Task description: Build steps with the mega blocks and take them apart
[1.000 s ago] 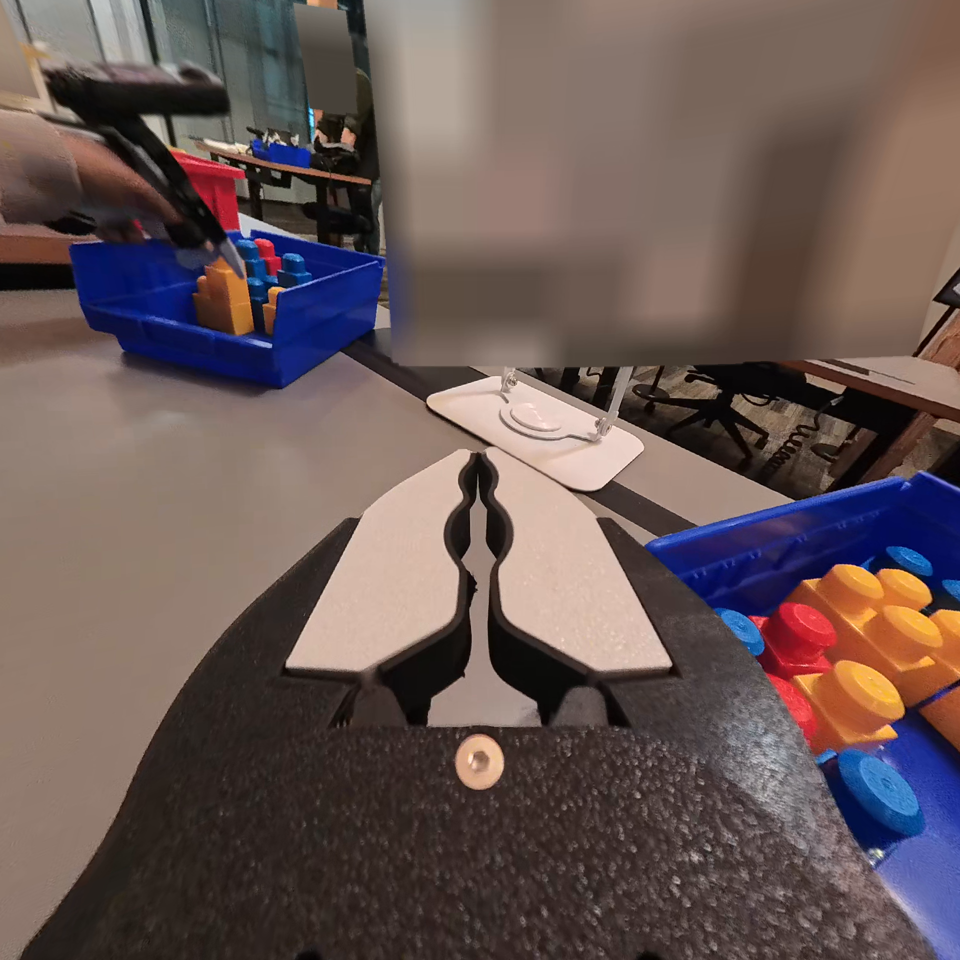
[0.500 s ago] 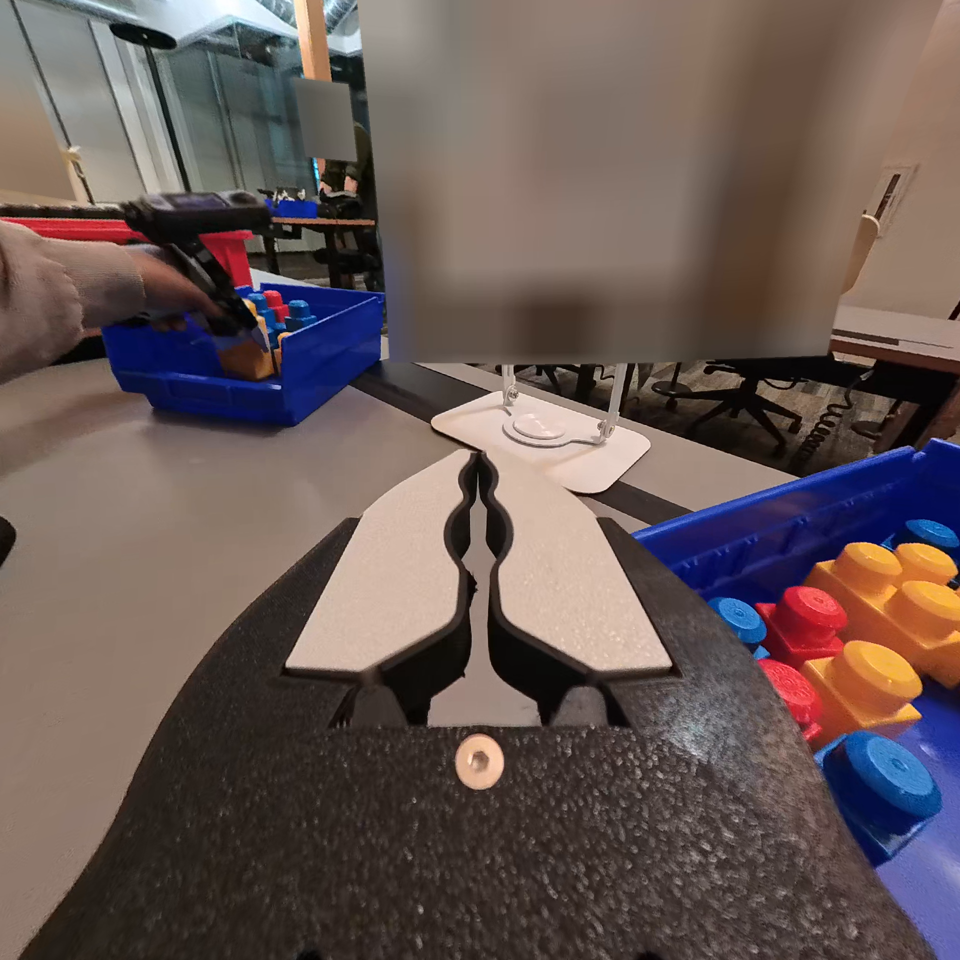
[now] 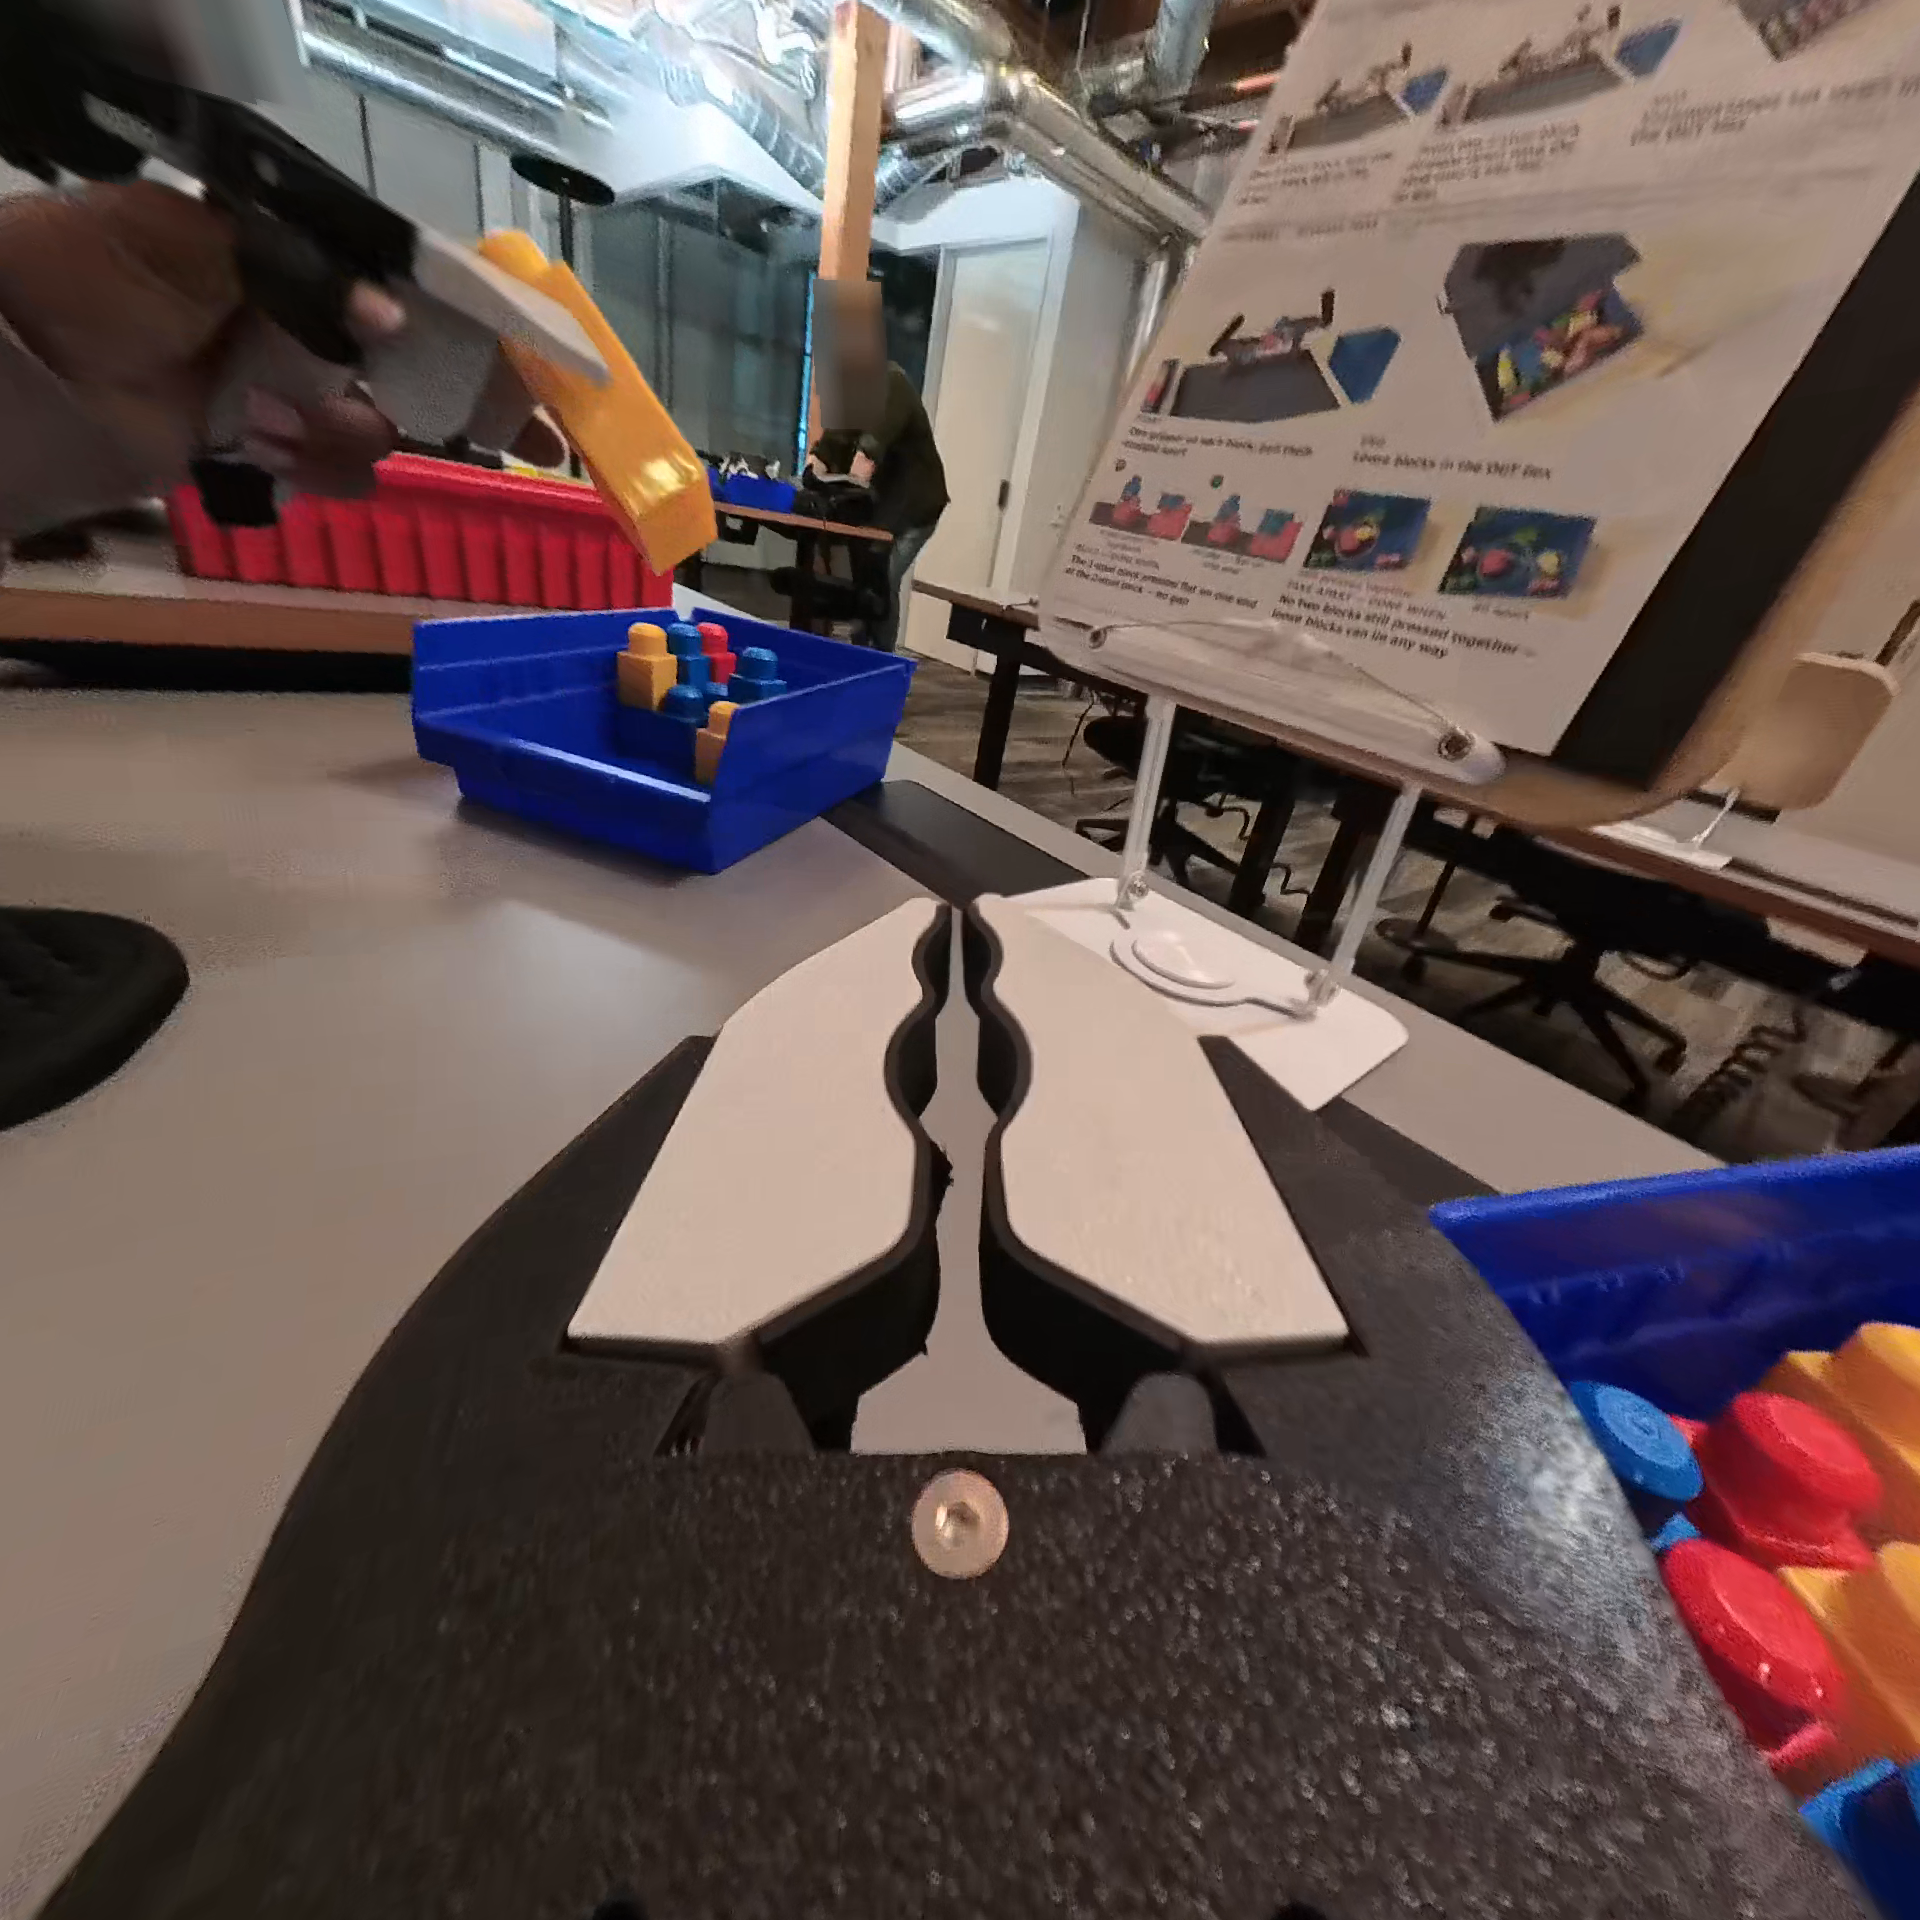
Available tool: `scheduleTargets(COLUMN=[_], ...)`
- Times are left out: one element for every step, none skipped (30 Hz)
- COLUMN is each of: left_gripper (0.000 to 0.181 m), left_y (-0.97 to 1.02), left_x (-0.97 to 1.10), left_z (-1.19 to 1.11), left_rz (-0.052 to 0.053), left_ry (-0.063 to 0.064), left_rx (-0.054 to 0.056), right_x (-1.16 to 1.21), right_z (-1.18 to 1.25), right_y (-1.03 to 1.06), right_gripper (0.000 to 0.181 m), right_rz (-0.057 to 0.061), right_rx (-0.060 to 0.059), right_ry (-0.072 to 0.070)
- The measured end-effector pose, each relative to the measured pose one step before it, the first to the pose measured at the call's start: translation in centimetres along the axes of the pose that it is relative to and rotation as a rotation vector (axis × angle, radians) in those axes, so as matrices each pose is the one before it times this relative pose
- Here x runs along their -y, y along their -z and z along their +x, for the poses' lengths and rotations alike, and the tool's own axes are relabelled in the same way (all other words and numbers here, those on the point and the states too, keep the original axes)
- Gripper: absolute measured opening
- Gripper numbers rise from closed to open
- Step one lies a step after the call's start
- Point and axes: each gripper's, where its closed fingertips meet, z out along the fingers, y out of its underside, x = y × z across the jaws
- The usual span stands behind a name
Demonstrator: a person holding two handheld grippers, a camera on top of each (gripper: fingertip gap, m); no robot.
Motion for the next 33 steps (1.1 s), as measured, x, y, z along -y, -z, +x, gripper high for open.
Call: scheduleTargets(left_gripper=[0.045, 0.046, 0.045, 0.045, 0.045, 0.045, 0.045, 0.045, 0.045, 0.046, 0.046, 0.046, 0.045, 0.045, 0.046, 0.046, 0.046, 0.046, 0.046, 0.046, 0.046, 0.045, 0.045, 0.045, 0.046, 0.05, 0.064, 0.069, 0.072, 0.073, 0.073, 0.074, 0.074], left_y=[-0.273, -0.518, -0.676, -0.788, -0.822, -0.845, -0.827, -0.786, -0.732, -0.638, -0.53, -0.433, -0.335, -0.283, -0.295, -0.336, -0.338, -0.331, -0.279, -0.163, -0.064, -0.02, 0.015, 0.072, 0.168, 0.253, 0.282, 0.331, 0.383, 0.386, 0.309, 0.196, 0.081], left_x=[-0.136, -0.439, -0.651, -0.78, -0.852, -0.953, -1.013, -1.027, -1.051, -1.037, -0.925, -0.787, -0.614, -0.463, -0.488, -0.518, -0.44, -0.463, -0.285, 0.015, 0.216, 0.249, 0.212, 0.286, 0.488, 0.672, 0.79, 0.83, 0.837, 0.685, 0.343, 0.051, -0.103], left_z=[2.306, 1.977, 1.629, 1.359, 1.008, 0.584, 0.272, 0.125, 0.066, 0.111, 0.077, 0.082, 0.158, 0.225, 0.309, 0.321, 0.289, 0.373, 0.454, 0.463, 0.464, 0.312, 0.192, 0.276, 0.373, 0.427, 0.412, 0.319, 0.055, -0.218, -0.322, -0.2, 0.098], left_rz=[0.0351, 0.0221, 0.0129, 0.0073, 0.0039, -0.0027, -0.0077, -0.0101, -0.0178, -0.0235, -0.0241, -0.0211, -0.0145, -0.0094, -0.0181, -0.0213, -0.0147, -0.0184, -0.011, 0.0039, 0.0091, 0.0085, 0.0087, 0.0195, 0.0352, 0.0456, 0.0504, 0.0513, 0.0539, 0.0481, 0.0265, 0.0091, 0.0028], left_ry=[0.0295, 0.0213, 0.0181, 0.0175, 0.0173, 0.0126, 0.0006, -0.0061, -0.0026, -0.0016, -0.0045, -0.0074, -0.006, 0.0029, 0.0105, 0.0065, -0.0016, -0.0038, -0.0022, 0.0039, 0.0086, 0.0016, -0.0142, -0.0188, -0.0193, -0.0244, -0.0244, -0.0122, 0.006, 0.0156, 0.0218, 0.0325, 0.043], left_rx=[-0.0777, -0.0651, -0.0543, -0.0497, -0.039, -0.0196, -0.0064, -0.0004, 0.0024, -0.0002, 0.0051, 0.0089, 0.0059, 0.0009, -0.0053, -0.0024, 0.0052, 0.004, -0.0017, -0.0044, -0.0079, -0.0014, 0.0014, -0.0089, -0.0176, -0.0213, -0.025, -0.029, -0.0229, -0.0153, -0.0143, -0.0245, -0.0406], right_x=[0.014, -0.129, -0.226, -0.255, -0.28, -0.246, -0.156, -0.054, 0.027, 0.051, 0.001, -0.128, -0.144, -0.157, -0.274, -0.145, 0.051, 0.052, -0.044, -0.55, -0.794, -0.592, -0.034, 0.149, 0.301, 0.338, 0.191, 0.391, 0.657, 0.765, 0.853, 1.052, 1.147], right_z=[-0.322, -0.347, -0.253, -0.239, -0.241, -0.193, -0.2, -0.267, -0.259, -0.348, -0.6, -0.721, -0.719, -0.945, -0.929, -0.746, -0.519, -0.368, -0.177, -0.044, -0.272, -0.099, -0.061, 0.124, 0.259, 0.457, 0.555, 0.374, 0.119, 0.362, 0.427, 0.165, -0.294], right_y=[-0.064, -0.123, -0.15, -0.165, -0.152, -0.128, -0.099, -0.076, -0.092, -0.104, -0.178, -0.253, -0.283, -0.337, -0.416, -0.42, -0.364, -0.337, -0.37, -0.46, -0.485, -0.335, -0.09, 0.172, 0.308, 0.353, 0.301, 0.343, 0.447, 0.553, 0.588, 0.57, 0.475], right_gripper=[0.003, 0.004, 0.006, 0.008, 0.01, 0.012, 0.014, 0.016, 0.019, 0.023, 0.029, 0.034, 0.037, 0.039, 0.043, 0.046, 0.047, 0.048, 0.048, 0.049, 0.049, 0.042, 0.043, 0.041, 0.038, 0.037, 0.037, 0.037, 0.037, 0.037, 0.037, 0.037, 0.037], right_rz=[0.0009, -0.0051, -0.0089, -0.0092, -0.0114, -0.0103, -0.0073, -0.0047, -0.0041, -0.0064, -0.014, -0.0272, -0.0276, -0.0281, -0.0387, -0.0317, -0.0216, -0.0227, -0.0272, -0.058, -0.0665, -0.0393, 0.0062, 0.0171, 0.0296, 0.0362, 0.0261, 0.0463, 0.0697, 0.0753, 0.071, 0.0737, 0.0711], right_rx=[0.0025, 0.0078, 0.003, 0.0044, 0.0058, 0.0027, 0.0036, 0.0077, 0.0069, 0.0097, 0.0222, 0.0219, 0.0126, 0.0216, 0.0167, 0.0013, -0.0132, -0.0162, -0.0209, -0.0242, -0.0063, -0.0179, -0.0103, 0.0023, 0.0088, -0.0009, -0.0026, 0.0261, 0.0552, 0.0405, 0.0353, 0.0473, 0.0659], right_ry=[0.0191, 0.0095, 0.0038, 0.0038, 0.0059, 0.0098, 0.0121, 0.0112, 0.0098, 0.0127, 0.0209, 0.0314, 0.0403, 0.0445, 0.0437, 0.0463, 0.0486, 0.0421, 0.0307, 0.0353, 0.0504, 0.0444, 0.0111, -0.0302, -0.0482, -0.0512, -0.0542, -0.0786, -0.1012, -0.1129, -0.113, -0.108, -0.1014])
